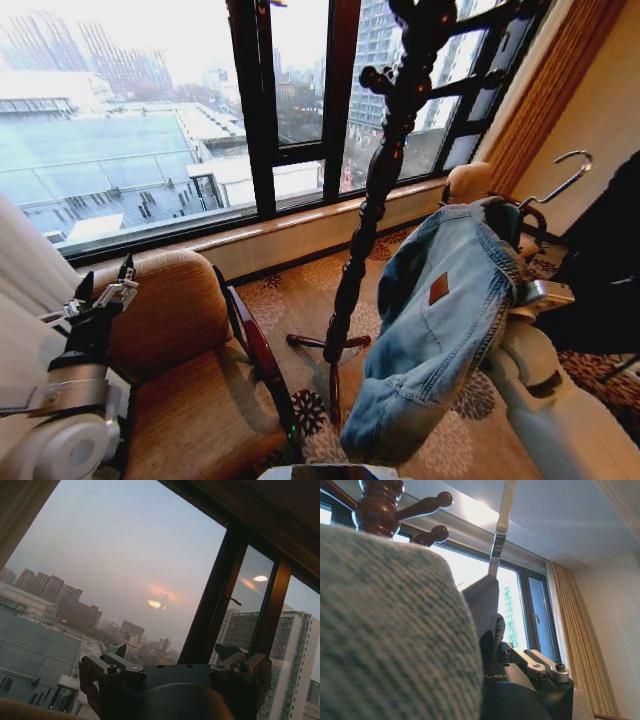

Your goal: Pick up the clothes from the bed and hang them on the clothes hanger.

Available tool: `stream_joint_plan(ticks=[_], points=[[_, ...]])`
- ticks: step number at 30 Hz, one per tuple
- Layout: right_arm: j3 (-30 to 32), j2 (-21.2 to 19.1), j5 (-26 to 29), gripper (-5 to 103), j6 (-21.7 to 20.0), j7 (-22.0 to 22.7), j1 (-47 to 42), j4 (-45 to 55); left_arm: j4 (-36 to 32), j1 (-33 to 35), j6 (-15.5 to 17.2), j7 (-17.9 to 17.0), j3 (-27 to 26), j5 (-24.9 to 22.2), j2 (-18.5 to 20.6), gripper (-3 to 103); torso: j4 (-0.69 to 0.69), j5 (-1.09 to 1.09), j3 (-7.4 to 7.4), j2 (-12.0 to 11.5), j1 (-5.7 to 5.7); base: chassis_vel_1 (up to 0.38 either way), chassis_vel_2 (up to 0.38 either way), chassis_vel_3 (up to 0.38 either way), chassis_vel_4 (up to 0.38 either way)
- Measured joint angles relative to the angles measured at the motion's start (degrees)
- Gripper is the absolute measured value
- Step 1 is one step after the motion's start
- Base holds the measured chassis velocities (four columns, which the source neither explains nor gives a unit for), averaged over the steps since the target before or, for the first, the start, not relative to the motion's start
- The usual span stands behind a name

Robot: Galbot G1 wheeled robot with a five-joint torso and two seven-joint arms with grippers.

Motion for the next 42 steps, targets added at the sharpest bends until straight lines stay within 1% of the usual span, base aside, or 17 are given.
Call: stream_joint_plan(ticks=[3,5,9,10,13,14,16,17,19,20,22,23,27,28,33,38,42], points=[[0.5,-1.0,2.4,20,-3.4,2.0,2.1,-0.4,0.2,0.0,0.0,0.0,0.0,0.1,-0.2,100,0.02,0.0,0.02,0.0,0.04,0.0,0.0,0.0,0.0],[0.6,-1.4,3.2,20,-4.2,2.5,2.7,-0.5,0.2,0.0,0.0,0.0,0.0,0.1,-0.2,100,0.01,0.0,0.02,0.0,0.04,0.0,0.0,0.0,0.0],[0.6,-4.0,7.2,20,-6.9,3.3,6.3,-1.7,0.2,-0.1,0.0,0.1,0.2,0.3,-0.6,100,0.01,-0.01,0.01,0.0,0.02,0.0,0.0,0.0,0.0],[0.6,-4.0,7.2,20,-6.9,3.3,6.3,-1.7,0.2,-0.1,0.0,0.1,0.2,0.3,-0.6,100,0.01,-0.01,0.01,0.0,0.02,0.0,0.0,0.0,0.0],[-0.9,-6.1,10.8,20,-10.0,5.1,9.7,-2.3,0.2,-0.1,0.0,0.1,0.2,0.5,-0.8,100,0.0,0.0,0.01,0.0,0.02,0.0,0.0,0.0,0.0],[-0.9,-6.1,10.8,20,-10.0,5.1,9.7,-2.3,0.2,-0.1,0.0,0.1,0.2,0.5,-0.8,100,0.0,0.0,0.01,0.0,0.02,0.0,0.0,0.0,0.0],[-2.2,-7.2,12.7,20,-11.8,6.3,11.6,-2.6,0.2,-0.1,0.0,0.1,0.2,0.5,-0.9,100,0.01,0.0,0.01,0.0,0.02,0.0,0.0,0.0,0.0],[-3.6,-8.5,14.9,20,-13.3,7.9,13.6,-2.9,0.2,-0.1,-0.1,0.2,0.3,0.6,-1.1,100,0.02,0.0,0.02,0.0,0.03,0.0,0.0,0.0,0.0],[-4.1,-9.0,15.9,20,-14.0,8.8,14.4,-2.9,0.3,-0.2,-0.1,0.2,0.3,0.6,-1.1,100,0.02,0.0,0.01,0.0,0.03,0.0,0.0,0.0,0.0],[-5.1,-10.2,17.9,20,-15.7,10.4,15.9,-2.9,0.4,-0.2,-0.2,0.3,0.3,0.7,-1.2,100,0.02,-0.01,0.01,0.0,0.03,0.0,0.0,0.0,0.0],[-6.1,-11.6,19.3,20,-17.6,11.8,17.5,-3.0,0.6,-0.2,-0.3,0.3,0.2,0.7,-1.2,100,0.01,0.0,0.01,0.0,0.02,0.0,0.0,0.0,0.0],[-6.1,-11.6,19.3,20,-17.6,11.8,17.5,-3.0,0.6,-0.2,-0.3,0.3,0.2,0.7,-1.2,100,0.01,0.0,0.01,0.0,0.02,0.0,0.0,0.0,0.0],[-9.2,-15.1,21.7,20,-20.1,13.8,22.7,-3.6,1.1,-0.6,-0.5,0.4,0.3,0.7,-1.2,100,0.0,0.01,0.01,0.0,0.02,0.0,0.0,0.0,0.0],[-9.2,-15.1,21.7,20,-20.1,13.8,22.7,-3.6,1.1,-0.6,-0.5,0.4,0.3,0.7,-1.2,100,0.0,0.01,0.01,0.0,0.02,0.0,0.0,0.0,0.0],[-13.6,-19.4,23.9,20,-21.9,15.2,30.4,-4.5,2.0,-1.0,-0.7,0.7,0.4,0.6,-1.0,100,0.01,-0.01,0.01,0.0,0.02,0.0,0.0,0.0,0.0],[-17.0,-21.4,26.0,20,-23.2,16.7,34.8,-4.8,2.6,-1.1,-1.2,1.1,0.2,0.4,-0.9,100,0.01,0.0,0.01,0.0,0.02,0.0,0.0,0.0,0.0],[-17.8,-22.4,27.4,20,-24.4,17.9,36.1,-4.8,3.1,-1.2,-1.5,1.3,0.0,0.0,-0.7,100,0.01,-0.01,0.01,0.0,0.02,0.0,0.0,0.0,0.0]])
